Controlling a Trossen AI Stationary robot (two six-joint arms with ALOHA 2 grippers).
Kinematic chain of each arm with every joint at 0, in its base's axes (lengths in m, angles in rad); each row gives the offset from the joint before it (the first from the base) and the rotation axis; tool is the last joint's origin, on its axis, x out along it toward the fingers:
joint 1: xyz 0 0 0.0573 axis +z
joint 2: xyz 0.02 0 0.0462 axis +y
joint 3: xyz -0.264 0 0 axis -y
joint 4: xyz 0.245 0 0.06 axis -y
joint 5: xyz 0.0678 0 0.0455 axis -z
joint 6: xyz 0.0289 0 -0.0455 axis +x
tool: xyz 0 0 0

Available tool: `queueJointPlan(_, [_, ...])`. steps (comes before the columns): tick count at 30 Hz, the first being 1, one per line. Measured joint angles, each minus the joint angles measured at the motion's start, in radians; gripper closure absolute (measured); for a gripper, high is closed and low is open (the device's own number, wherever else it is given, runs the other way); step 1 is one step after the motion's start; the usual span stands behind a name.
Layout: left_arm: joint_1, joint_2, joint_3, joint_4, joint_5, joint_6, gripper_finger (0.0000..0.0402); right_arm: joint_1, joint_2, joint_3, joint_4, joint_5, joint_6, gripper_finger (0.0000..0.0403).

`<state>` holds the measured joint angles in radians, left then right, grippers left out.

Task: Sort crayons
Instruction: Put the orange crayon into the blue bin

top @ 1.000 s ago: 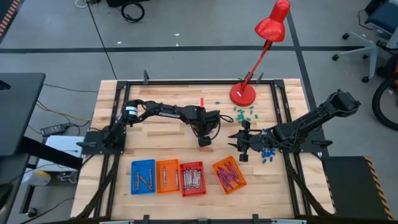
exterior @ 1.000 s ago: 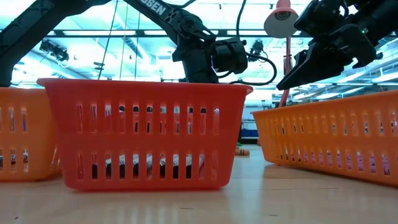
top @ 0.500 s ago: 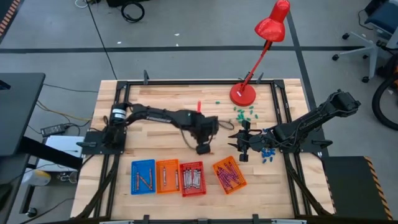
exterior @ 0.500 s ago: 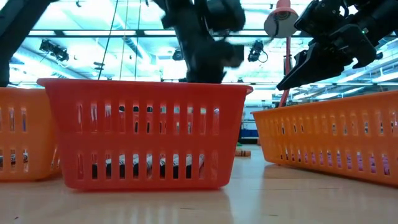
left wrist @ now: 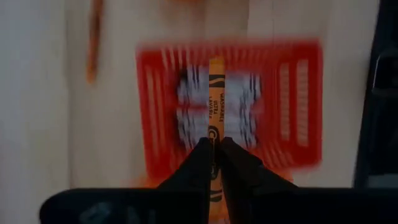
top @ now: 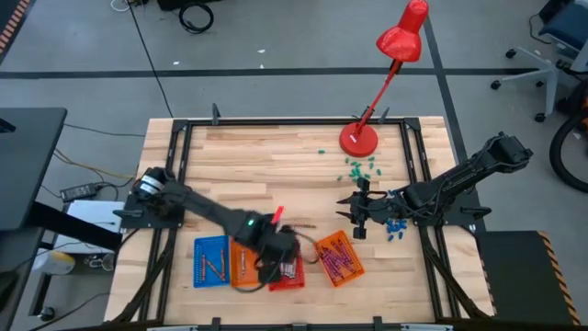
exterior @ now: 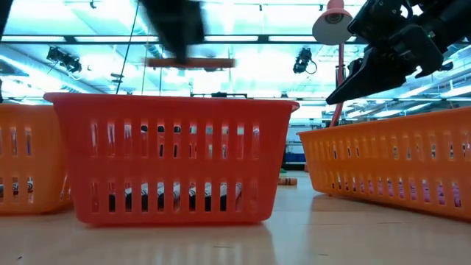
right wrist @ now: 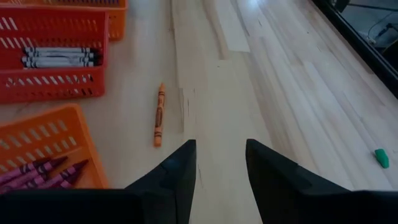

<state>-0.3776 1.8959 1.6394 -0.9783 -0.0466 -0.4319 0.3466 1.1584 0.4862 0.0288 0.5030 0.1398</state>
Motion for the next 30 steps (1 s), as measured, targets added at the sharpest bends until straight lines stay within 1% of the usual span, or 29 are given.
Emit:
queueJointPlan(4, [-0.087, -0.008, 0.001, -0.148, -0.007, -0.197, 0.0374, 0.000, 0.000, 0.000, 0.008, -0.006, 0.014, 0.0259])
queueJointPlan(10, [-0.202, -0.007, 0.001, -0.417, -0.035, -0.454, 0.0374, 0.000, 0.000, 0.000, 0.025, -0.007, 0.015, 0.0259])
queueJointPlan(14, [-0.250, -0.007, 0.001, -0.530, -0.039, -0.604, 0.0374, 0.000, 0.000, 0.000, 0.038, -0.007, 0.000, 0.0259])
queueJointPlan(18, [-0.283, -0.007, 0.001, -0.568, -0.038, -0.718, 0.0374, 0.000, 0.000, 0.000, 0.051, -0.007, -0.016, 0.0259])
queueJointPlan(20, [-0.293, -0.007, 0.001, -0.597, -0.040, -0.755, 0.0374, 0.000, 0.000, 0.000, 0.052, -0.007, -0.021, 0.0259])
queueJointPlan(22, [-0.303, -0.012, -0.010, -0.587, -0.058, -0.773, 0.0374, 0.000, 0.000, 0.000, 0.052, -0.007, -0.026, 0.0259])
queueJointPlan(24, [-0.318, -0.033, -0.048, -0.579, -0.086, -0.811, 0.0374, 0.000, 0.000, 0.000, 0.052, -0.007, -0.027, 0.0259])
queueJointPlan(27, [-0.339, -0.084, -0.130, -0.555, -0.094, -0.894, 0.0374, 0.000, 0.000, 0.000, 0.052, -0.007, -0.027, 0.0259])
queueJointPlan(30, [-0.362, -0.156, -0.230, -0.476, -0.095, -0.989, 0.0374, 0.000, 0.000, 0.000, 0.052, -0.007, -0.028, 0.0259])
